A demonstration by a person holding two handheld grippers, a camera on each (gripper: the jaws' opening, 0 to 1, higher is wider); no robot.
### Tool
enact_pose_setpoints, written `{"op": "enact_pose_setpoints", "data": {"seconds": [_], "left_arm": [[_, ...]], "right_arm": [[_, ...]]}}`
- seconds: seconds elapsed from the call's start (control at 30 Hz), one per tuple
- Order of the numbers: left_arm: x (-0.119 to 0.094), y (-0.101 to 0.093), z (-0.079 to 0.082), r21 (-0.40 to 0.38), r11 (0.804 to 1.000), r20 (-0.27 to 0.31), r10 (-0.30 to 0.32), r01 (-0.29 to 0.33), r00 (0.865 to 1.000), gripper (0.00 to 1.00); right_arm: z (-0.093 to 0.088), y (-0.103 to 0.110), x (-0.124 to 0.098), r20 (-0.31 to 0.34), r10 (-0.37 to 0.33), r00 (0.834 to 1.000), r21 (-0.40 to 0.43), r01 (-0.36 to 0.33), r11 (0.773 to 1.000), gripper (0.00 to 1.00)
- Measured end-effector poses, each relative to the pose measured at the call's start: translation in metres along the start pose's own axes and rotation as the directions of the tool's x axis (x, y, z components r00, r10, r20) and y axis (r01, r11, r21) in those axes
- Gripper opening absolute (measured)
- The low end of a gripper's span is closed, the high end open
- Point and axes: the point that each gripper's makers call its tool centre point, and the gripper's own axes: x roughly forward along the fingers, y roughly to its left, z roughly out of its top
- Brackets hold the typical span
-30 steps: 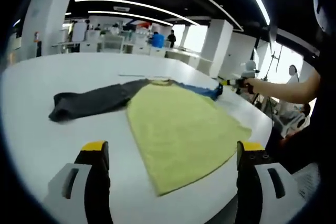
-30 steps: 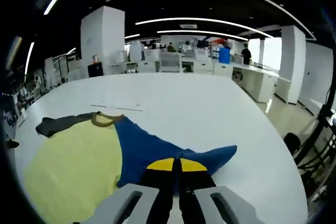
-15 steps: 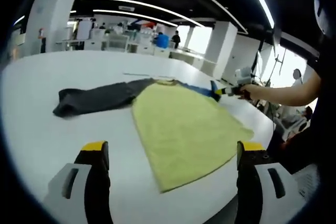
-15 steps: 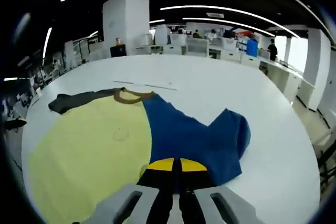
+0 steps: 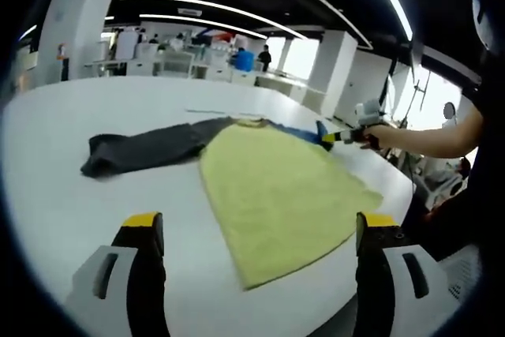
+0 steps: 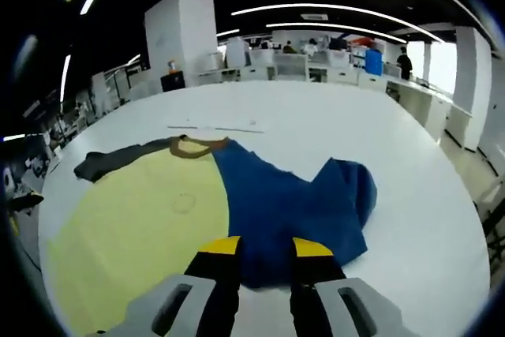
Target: Fold the garment on the visible template until the final outline fits inside the template.
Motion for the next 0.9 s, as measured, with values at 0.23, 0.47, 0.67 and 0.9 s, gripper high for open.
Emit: {"op": "enact_pose_setpoints", "data": {"seconds": [0.23,0.47,0.67,0.9], "left_arm": [[0.003,-0.003,0.000,0.011,1.000,-0.008,-0.012,0.012,1.000,0.98],[0.006,-0.006,0.001,0.053,0.998,-0.023,-0.016,0.017,1.000,0.99],[0.007,-0.007,0.001,0.055,0.998,-0.024,-0.016,0.018,1.000,0.98],[0.005,-0.008,0.001,0.103,0.995,-0.054,-0.009,0.014,0.998,0.98]], "right_arm": [[0.009,-0.019,-0.017,0.043,-0.053,0.998,0.066,0.050,0.997,0.26],[0.004,-0.038,-0.019,0.024,-0.102,0.995,0.122,0.098,0.988,0.31],[-0.009,-0.044,-0.017,-0.020,-0.125,0.992,0.227,0.126,0.966,0.32],[-0.018,-0.037,-0.008,-0.022,-0.100,0.995,0.354,0.101,0.930,0.33]]}}
